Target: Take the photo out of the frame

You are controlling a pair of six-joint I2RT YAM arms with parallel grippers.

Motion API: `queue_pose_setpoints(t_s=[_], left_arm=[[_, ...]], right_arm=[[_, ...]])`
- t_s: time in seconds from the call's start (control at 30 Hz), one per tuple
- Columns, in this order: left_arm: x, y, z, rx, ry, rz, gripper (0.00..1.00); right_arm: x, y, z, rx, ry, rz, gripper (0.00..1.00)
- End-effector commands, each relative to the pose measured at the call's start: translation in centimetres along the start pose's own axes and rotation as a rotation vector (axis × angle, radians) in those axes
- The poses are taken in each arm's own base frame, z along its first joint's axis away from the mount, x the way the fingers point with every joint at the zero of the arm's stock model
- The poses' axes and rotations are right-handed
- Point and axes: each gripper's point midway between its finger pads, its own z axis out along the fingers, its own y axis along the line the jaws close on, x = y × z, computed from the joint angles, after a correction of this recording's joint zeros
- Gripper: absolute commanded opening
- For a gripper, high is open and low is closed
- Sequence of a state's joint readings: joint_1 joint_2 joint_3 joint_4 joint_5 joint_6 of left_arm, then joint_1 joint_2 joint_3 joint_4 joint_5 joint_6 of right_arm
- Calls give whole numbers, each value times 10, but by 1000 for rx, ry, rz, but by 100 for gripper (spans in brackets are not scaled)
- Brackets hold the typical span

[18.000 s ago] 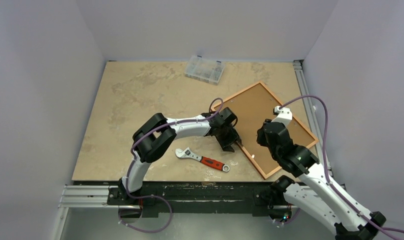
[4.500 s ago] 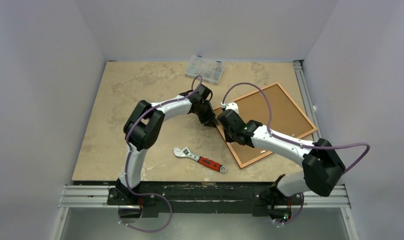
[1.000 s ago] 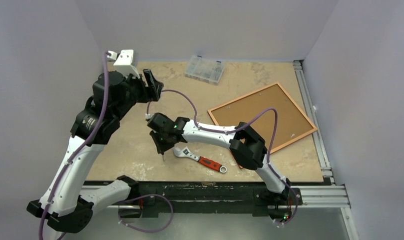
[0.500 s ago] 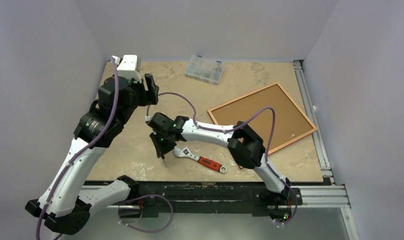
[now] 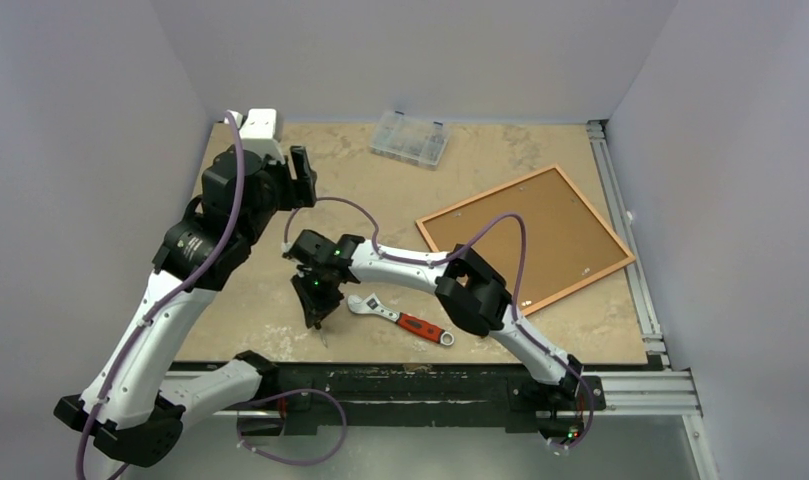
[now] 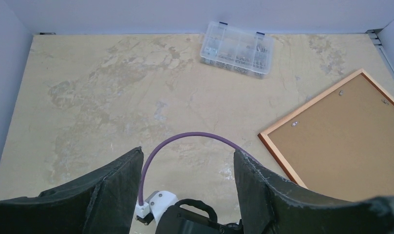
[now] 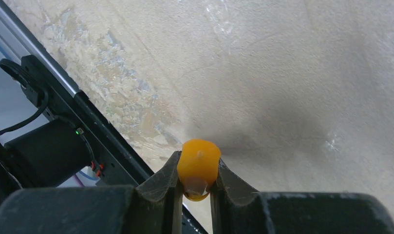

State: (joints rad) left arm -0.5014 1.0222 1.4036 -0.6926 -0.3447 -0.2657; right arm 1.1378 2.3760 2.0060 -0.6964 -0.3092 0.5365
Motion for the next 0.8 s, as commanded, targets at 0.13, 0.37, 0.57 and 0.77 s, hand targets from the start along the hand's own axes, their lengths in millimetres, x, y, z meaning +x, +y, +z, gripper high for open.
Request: queue_pose_setpoints(t_s=[0.13, 0.37, 0.57, 0.77], left_arm=[[-5, 1, 5, -7, -28, 4, 65], [0, -2, 11, -2, -10, 3, 65], [1, -1, 13, -5, -5, -3, 64], [2, 0, 14, -6, -2, -11, 65]], right_arm=[[-22, -39, -4, 194, -111, -49, 9], [-24, -63, 9, 295, -145, -50, 19], [-17, -68, 17, 288, -147, -53, 34], [-18, -59, 11, 250, -159, -56, 46]])
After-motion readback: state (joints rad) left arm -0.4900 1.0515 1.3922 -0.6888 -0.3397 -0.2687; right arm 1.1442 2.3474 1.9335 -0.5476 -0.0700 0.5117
